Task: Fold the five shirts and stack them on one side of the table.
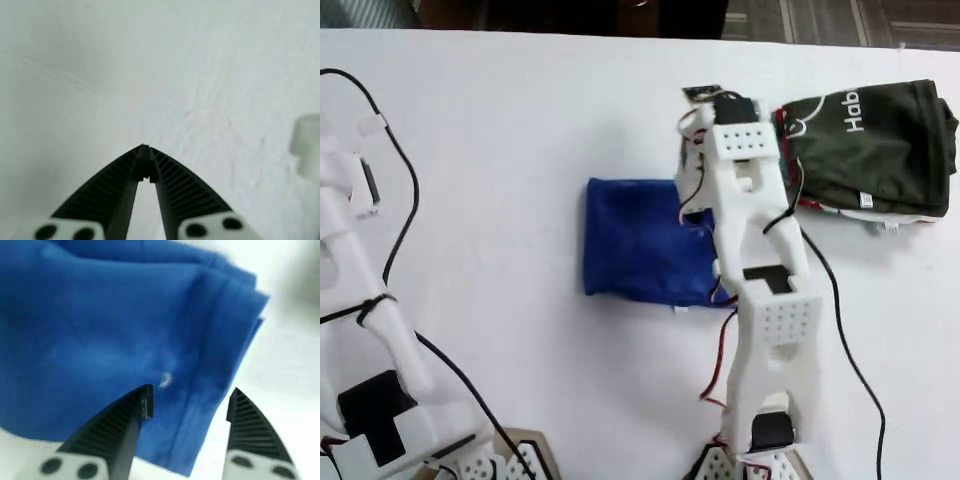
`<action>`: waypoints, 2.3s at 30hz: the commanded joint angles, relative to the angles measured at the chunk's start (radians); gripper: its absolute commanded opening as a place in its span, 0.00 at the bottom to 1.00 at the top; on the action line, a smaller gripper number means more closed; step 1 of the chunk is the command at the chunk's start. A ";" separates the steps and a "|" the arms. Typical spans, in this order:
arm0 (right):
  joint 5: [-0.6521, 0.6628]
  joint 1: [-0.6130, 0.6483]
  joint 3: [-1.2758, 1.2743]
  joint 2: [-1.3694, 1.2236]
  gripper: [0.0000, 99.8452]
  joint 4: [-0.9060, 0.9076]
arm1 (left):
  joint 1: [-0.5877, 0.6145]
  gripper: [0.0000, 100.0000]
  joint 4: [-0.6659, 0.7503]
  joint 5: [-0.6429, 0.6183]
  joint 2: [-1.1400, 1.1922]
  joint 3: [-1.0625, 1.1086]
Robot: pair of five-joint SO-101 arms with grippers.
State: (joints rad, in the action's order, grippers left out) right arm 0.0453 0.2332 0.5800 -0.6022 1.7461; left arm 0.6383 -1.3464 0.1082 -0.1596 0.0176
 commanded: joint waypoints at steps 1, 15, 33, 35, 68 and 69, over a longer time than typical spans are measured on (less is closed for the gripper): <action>-0.046 0.035 -0.077 0.113 0.24 -0.019 | 0.008 0.03 0.035 0.008 -0.038 0.004; -0.049 -0.033 -0.173 -0.038 0.28 -0.223 | 0.009 0.03 0.199 0.008 -0.041 0.174; -0.032 0.004 -0.173 -0.217 0.15 -0.176 | 0.009 0.03 0.226 0.008 -0.044 0.176; 0.021 0.022 -0.173 -0.217 0.01 -0.166 | 0.009 0.03 0.224 0.008 -0.044 0.174; 0.578 -0.268 0.377 0.395 0.02 0.016 | 0.043 0.03 0.219 0.008 -0.046 0.180; 0.594 -0.288 0.413 0.395 0.02 0.015 | 0.043 0.03 0.218 0.008 -0.046 0.182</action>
State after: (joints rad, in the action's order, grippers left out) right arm 0.6022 -0.0015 0.8715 -0.2816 1.7461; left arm 0.6736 -1.1362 0.1082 -0.1596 0.2033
